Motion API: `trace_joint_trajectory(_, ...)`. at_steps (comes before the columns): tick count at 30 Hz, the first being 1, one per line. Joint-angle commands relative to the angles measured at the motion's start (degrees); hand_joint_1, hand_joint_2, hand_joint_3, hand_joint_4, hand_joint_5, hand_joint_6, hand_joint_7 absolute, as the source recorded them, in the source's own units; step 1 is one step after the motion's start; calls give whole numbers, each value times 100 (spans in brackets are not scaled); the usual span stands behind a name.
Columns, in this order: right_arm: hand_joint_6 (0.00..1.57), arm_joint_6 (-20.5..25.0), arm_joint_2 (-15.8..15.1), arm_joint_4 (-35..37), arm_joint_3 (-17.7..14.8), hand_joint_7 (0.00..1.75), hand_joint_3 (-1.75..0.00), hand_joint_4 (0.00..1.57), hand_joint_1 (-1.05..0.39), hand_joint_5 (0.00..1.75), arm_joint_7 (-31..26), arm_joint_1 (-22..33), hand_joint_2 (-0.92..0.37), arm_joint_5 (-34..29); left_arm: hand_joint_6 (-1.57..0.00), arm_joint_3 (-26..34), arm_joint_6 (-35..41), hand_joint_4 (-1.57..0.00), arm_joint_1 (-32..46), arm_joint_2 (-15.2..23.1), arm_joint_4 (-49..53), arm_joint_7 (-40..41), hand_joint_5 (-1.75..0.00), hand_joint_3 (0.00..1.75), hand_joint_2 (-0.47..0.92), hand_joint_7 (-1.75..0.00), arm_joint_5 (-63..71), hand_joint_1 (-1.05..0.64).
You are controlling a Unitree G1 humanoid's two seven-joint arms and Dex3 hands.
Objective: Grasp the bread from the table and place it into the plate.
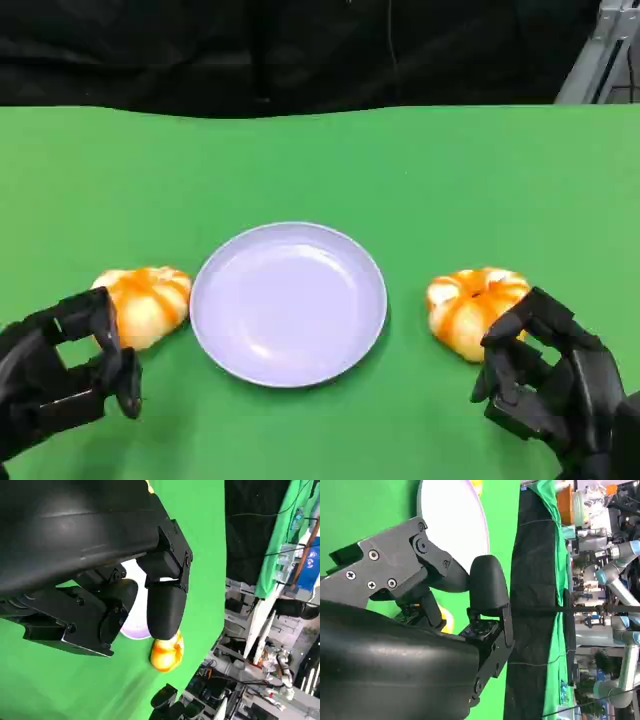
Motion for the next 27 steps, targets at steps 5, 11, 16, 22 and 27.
trace_joint_trajectory(5,63,-134,-51,-32,-46,159,-111,83,-14,175,33,9,-62,23,-72,39,-12,-87,-9,50,-49,-1,-175,130,71,-175,4,8)
trace_joint_trajectory(11,63,-121,-35,-36,-53,159,-110,82,-14,175,35,10,-62,29,-72,44,-26,-86,-28,48,-6,-10,-175,130,70,-175,5,8)
trace_joint_trajectory(16,64,14,-25,-134,-47,159,-109,82,-14,175,21,45,-62,61,-61,34,-29,-76,24,31,-142,183,-175,127,66,-175,105,6)
trace_joint_trajectory(22,64,1,-35,-134,-39,158,-109,82,-14,175,-9,46,-63,7,-50,56,-83,-41,109,-122,-391,589,-149,82,76,-113,151,-6)
trace_joint_trajectory(27,63,-28,-52,-118,-37,159,-109,82,-14,175,7,40,-63,-19,-56,-315,-1756,-38,304,-145,-400,1202,-67,37,92,-27,1598,-31)
